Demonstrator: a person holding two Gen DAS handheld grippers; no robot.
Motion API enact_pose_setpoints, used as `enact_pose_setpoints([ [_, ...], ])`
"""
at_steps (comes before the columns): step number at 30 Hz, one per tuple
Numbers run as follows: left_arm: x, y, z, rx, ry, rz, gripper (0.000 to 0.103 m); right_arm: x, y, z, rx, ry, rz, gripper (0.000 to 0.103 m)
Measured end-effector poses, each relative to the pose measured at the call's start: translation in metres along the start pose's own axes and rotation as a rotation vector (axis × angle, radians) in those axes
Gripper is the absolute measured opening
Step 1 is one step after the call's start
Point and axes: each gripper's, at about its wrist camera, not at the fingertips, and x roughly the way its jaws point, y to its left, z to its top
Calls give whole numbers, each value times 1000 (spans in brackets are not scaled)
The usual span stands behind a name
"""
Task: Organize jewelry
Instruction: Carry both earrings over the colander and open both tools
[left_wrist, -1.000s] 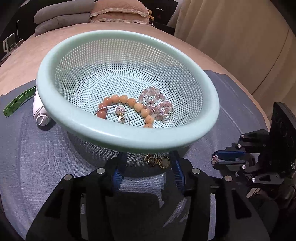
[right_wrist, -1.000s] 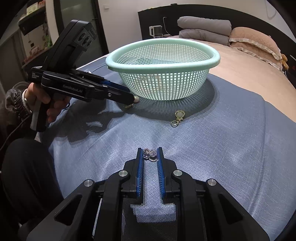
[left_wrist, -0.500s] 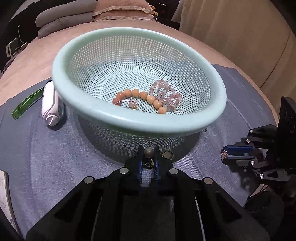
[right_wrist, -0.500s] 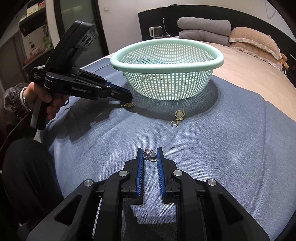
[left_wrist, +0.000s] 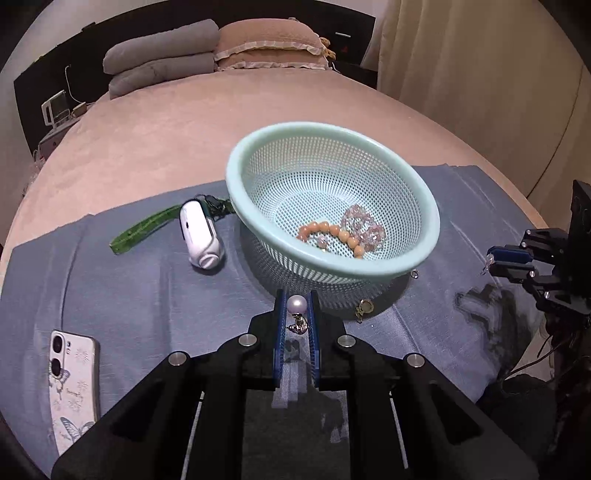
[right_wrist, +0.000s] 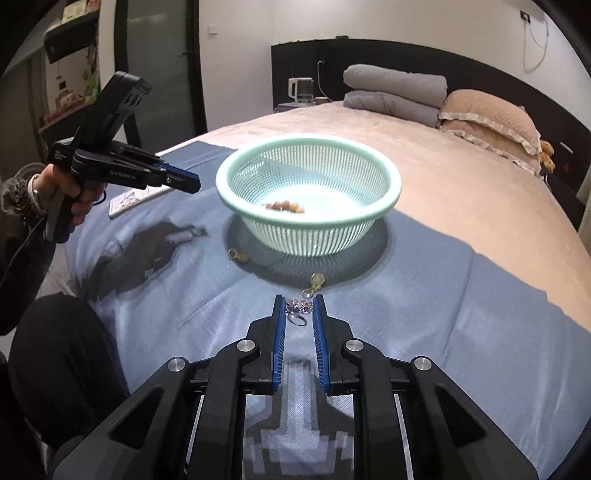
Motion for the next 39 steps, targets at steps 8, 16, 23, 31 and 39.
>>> enact_pose_setpoints([
  [8, -4, -32, 49, 84, -55, -22, 12, -14, -4, 54, -57, -112, -24, 14],
  [16, 19, -46, 80, 117, -59, -49, 12, 16, 0, 88, -127, -109, 10, 14],
  [23, 61, -49, 82, 153, 0, -47, 12, 57, 0, 85, -143, -54, 15, 14],
  [31, 95, -46, 76, 172, 49, -52, 12, 96, -8, 70, -114, 5, 40, 14],
  [39, 96, -51, 73, 185, 52, -46, 12, 94, -7, 64, -100, 17, 43, 15],
])
